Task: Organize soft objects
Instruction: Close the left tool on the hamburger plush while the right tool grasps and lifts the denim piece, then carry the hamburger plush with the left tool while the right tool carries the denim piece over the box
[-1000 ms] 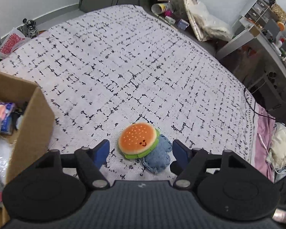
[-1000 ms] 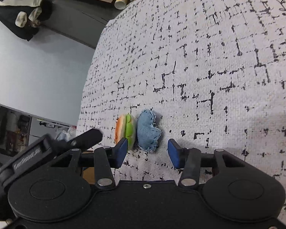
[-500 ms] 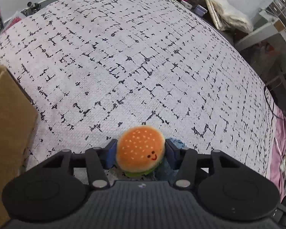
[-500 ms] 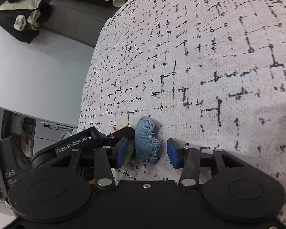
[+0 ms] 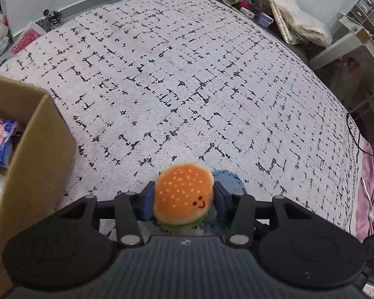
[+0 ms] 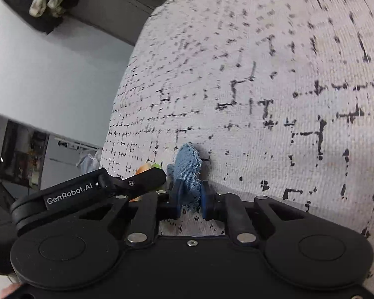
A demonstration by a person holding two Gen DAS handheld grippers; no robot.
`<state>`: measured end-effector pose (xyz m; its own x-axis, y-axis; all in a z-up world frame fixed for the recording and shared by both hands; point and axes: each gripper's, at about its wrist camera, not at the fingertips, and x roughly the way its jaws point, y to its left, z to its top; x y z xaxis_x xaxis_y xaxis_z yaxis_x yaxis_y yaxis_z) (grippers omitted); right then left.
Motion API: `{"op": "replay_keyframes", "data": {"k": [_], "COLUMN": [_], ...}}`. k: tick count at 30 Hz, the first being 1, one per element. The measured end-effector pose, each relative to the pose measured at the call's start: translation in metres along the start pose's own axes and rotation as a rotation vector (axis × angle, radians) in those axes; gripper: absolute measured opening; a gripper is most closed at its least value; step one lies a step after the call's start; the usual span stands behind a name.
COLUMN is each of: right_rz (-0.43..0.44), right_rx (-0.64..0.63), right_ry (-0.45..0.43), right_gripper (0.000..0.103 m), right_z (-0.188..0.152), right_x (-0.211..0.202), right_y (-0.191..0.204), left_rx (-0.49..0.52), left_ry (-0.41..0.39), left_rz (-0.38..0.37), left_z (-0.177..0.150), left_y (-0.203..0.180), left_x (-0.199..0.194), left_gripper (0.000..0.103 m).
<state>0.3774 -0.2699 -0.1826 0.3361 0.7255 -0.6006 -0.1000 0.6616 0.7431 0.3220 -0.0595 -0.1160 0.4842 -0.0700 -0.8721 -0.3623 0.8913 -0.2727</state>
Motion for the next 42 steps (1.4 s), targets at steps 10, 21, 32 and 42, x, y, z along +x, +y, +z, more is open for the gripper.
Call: {"op": "replay_keyframes", "data": {"k": [10,21,32,42], "right_rz": [-0.033,-0.013,-0.029,-0.043], "right_rx": [-0.011,-0.047,-0.12,-0.129], "right_ry": [-0.056,-0.135,-0.195,-0.246], "right_gripper": [0.01,0.01,0.01,0.01], "right_z": [-0.019,-0.042,-0.063,-0.074], "right_x": [-0.04,-0.085,-0.122,-0.146], "right_y": [0.007,0.028,0.061,0.081], "left_rx": [0.043,0.041,0.044,0.026], "left_ry": [-0.039,-0.085,-0.149,-0.179], "left_rz": [0.011,-0.022,-0.058,-0.091], "left_z": [-0.019,-0.042,-0.055,-0.059], "left_y": [0.002,0.008,0.023,0.042], "left_x": [-0.049,-0.101,-0.146,-0.171], "left_gripper": [0.047,0.047,0.047,0.047]}}
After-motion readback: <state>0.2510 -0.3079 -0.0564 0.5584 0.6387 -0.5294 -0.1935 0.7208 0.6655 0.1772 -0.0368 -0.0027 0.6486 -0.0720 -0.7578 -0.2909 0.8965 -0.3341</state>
